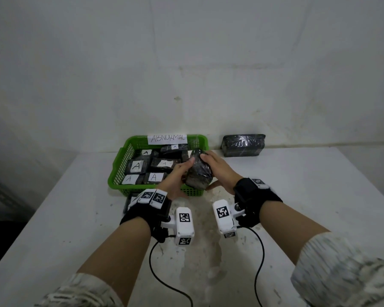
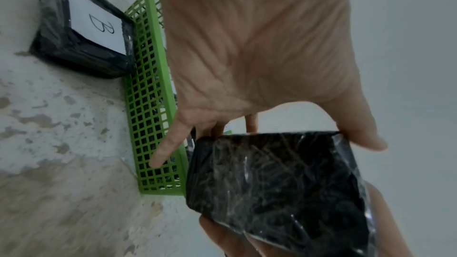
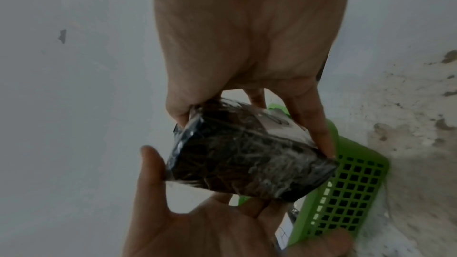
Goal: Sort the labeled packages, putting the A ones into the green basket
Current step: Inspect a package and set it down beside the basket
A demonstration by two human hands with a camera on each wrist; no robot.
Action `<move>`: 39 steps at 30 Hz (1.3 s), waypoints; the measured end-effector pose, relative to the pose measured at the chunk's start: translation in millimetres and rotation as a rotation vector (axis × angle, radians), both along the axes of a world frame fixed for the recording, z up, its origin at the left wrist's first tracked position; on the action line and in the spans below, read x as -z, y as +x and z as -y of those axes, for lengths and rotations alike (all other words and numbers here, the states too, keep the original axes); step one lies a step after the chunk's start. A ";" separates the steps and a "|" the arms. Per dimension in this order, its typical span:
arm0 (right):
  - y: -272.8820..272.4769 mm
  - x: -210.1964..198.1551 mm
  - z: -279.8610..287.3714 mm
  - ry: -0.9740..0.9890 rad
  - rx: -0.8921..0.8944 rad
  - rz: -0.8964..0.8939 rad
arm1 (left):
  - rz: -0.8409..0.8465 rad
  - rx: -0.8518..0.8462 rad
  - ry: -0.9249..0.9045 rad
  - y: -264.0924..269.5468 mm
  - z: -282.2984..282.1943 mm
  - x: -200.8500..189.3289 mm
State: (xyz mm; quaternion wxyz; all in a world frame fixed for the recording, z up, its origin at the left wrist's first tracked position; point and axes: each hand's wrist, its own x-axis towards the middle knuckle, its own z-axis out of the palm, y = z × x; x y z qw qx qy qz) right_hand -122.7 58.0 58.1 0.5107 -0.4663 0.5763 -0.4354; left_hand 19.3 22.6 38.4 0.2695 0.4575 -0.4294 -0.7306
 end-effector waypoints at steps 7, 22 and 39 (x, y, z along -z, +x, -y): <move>2.0 7.0 -5.6 0.083 -0.069 0.132 | 0.039 -0.128 -0.094 -5.4 2.1 5.7; -5.4 8.7 -10.5 0.102 -0.143 -0.200 | 0.021 -0.152 -0.045 5.8 4.9 6.8; -6.1 15.5 -21.0 0.173 -0.070 0.068 | 0.111 -0.031 -0.102 44.5 -14.0 21.2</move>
